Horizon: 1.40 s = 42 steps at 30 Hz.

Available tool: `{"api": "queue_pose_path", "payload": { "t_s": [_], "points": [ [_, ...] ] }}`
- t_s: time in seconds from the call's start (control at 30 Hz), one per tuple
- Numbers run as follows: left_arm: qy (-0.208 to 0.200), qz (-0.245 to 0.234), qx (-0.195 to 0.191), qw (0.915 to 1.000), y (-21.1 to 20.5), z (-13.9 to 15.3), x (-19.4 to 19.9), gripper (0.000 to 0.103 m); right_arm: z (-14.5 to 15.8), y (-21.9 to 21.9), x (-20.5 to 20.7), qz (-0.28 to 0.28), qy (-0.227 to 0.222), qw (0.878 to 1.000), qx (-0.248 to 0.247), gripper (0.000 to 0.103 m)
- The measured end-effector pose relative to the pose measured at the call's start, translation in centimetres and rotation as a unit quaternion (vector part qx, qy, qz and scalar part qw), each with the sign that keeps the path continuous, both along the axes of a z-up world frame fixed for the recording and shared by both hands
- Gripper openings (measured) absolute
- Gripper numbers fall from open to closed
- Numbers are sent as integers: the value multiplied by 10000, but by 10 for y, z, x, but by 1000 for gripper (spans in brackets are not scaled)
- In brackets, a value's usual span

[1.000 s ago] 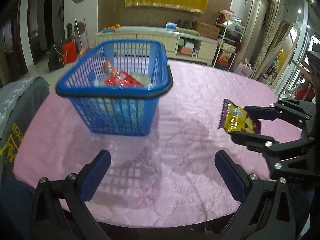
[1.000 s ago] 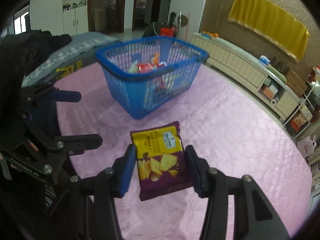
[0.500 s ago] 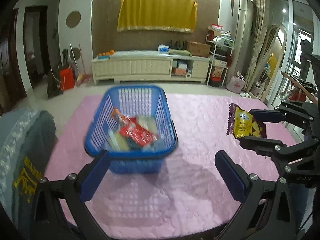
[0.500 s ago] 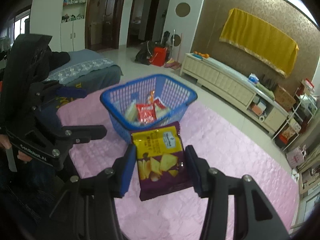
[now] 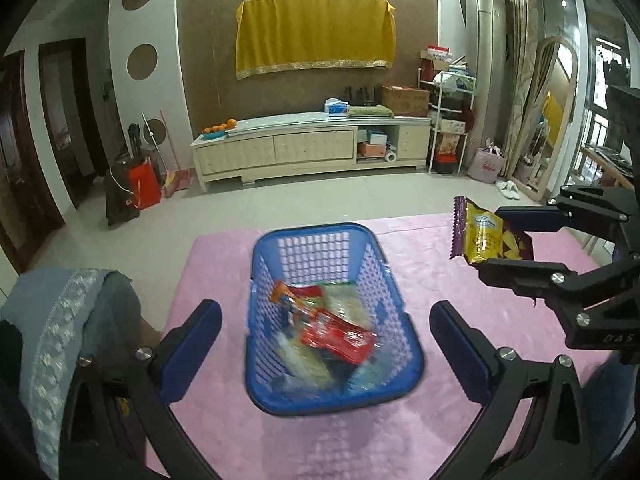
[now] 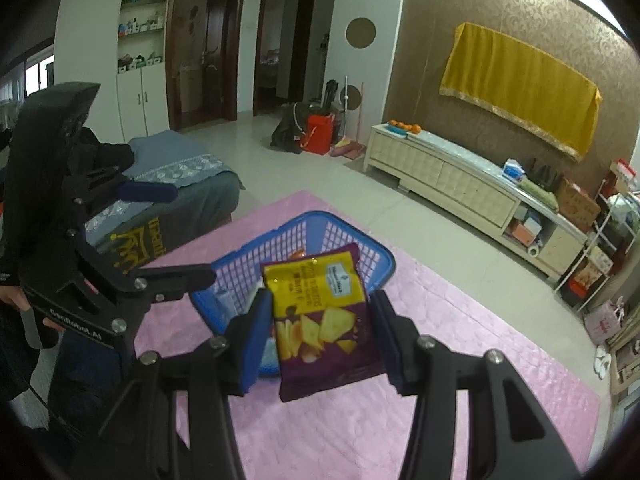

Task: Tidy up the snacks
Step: 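Carry the chip bag with the right gripper over the basket, then open the right gripper to drop the chip bag into the basket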

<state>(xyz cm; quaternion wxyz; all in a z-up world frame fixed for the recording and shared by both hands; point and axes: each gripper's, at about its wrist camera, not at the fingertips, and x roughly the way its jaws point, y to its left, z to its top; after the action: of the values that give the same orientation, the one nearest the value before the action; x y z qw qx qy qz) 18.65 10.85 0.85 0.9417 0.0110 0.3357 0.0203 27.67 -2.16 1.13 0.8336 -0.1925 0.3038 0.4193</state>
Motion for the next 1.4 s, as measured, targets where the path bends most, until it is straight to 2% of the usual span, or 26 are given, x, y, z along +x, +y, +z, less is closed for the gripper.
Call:
{"api": "queue_pose_path", "payload": {
  "t_s": [0.2,0.47,0.7,1.2,1.3,1.37,1.4],
  "points": [
    [144,38,112,9998,23,-8,24,103,-14,29,29,117,250,9996,-44,54],
    [415,162,117,9989,52,-35,63,103,-49,61,62,265,543,9978,-271,54],
    [620,277,-115,9976,72,-53,81,103,-70,80,85,264,701,9964,-407,54],
    [735,351,-6,9967,95,-70,108,103,-107,116,117,306,885,9931,-706,54],
    [765,421,-50,9962,100,-74,107,103,-110,120,121,245,884,9927,-789,60],
    [767,491,-148,9957,102,-77,104,103,-111,120,124,181,847,9930,-803,73],
    [754,508,-190,9957,103,-76,103,103,-109,118,123,189,852,9934,-746,85]
  ]
}}
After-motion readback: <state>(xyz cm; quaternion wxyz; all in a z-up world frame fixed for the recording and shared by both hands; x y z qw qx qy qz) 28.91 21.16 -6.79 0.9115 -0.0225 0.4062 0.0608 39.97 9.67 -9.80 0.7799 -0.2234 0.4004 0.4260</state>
